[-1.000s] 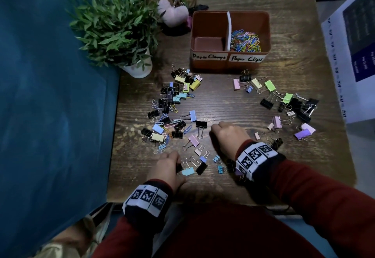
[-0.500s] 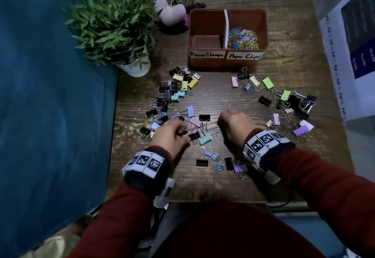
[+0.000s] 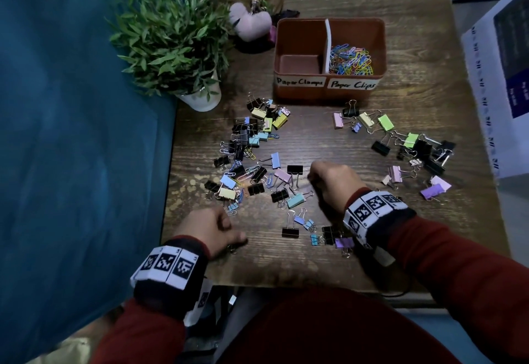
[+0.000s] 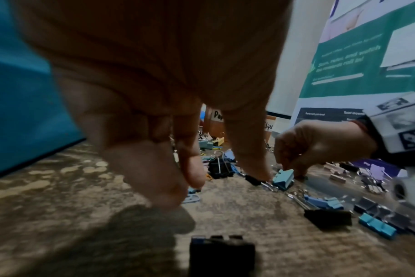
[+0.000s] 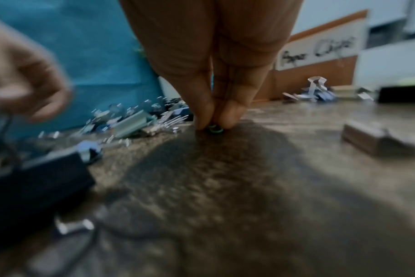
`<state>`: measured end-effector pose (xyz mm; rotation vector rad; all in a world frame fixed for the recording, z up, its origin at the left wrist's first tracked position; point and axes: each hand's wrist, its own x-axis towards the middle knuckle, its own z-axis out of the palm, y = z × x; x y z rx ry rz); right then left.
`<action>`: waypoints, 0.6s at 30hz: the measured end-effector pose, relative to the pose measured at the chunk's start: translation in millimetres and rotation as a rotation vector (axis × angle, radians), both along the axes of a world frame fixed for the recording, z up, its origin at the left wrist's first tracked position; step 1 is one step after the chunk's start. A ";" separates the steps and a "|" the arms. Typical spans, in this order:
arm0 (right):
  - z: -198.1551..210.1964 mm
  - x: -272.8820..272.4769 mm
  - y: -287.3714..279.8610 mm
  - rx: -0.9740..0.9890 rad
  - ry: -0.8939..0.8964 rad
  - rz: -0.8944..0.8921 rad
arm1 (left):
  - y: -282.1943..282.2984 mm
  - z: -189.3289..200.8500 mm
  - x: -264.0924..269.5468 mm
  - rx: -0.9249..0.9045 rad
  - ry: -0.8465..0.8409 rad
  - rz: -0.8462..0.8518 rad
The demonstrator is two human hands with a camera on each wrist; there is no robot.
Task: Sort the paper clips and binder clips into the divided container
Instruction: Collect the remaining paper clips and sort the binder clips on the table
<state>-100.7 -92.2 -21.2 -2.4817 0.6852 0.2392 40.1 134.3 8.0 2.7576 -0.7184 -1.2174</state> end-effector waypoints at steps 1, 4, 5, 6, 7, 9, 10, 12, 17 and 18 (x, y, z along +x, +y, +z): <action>-0.3 -1.4 -2.7 0.050 -0.010 -0.073 | -0.4 0.0 -1.8 0.061 0.020 -0.028; -2.4 -6.9 -12.1 0.160 -0.032 -0.247 | -2.0 -4.6 -10.9 0.125 0.039 -0.066; -2.7 -8.7 -14.8 0.163 -0.022 -0.282 | -2.9 -6.9 -12.8 0.110 0.043 -0.056; -2.8 -10.2 -16.4 0.151 0.006 -0.302 | -4.1 -8.7 -13.8 0.088 0.043 -0.038; -2.4 -11.0 -16.9 0.130 0.044 -0.299 | -5.6 -11.0 -14.0 0.061 0.034 -0.028; -2.4 -10.6 -14.4 0.076 0.125 -0.247 | -10.8 -15.1 -13.7 -0.013 0.021 -0.025; -2.5 -9.2 -11.8 0.052 0.158 -0.218 | -14.3 -16.9 -14.1 -0.060 0.036 -0.017; -3.6 -4.6 -7.0 0.020 0.184 -0.187 | -22.2 -19.8 -16.9 -0.160 0.079 0.010; -0.6 8.5 -0.7 -0.068 0.205 -0.169 | -35.9 -23.6 -12.9 -0.374 0.004 0.108; 0.8 11.0 0.4 -0.079 0.226 -0.170 | -36.5 -23.9 -10.0 -0.366 -0.030 0.100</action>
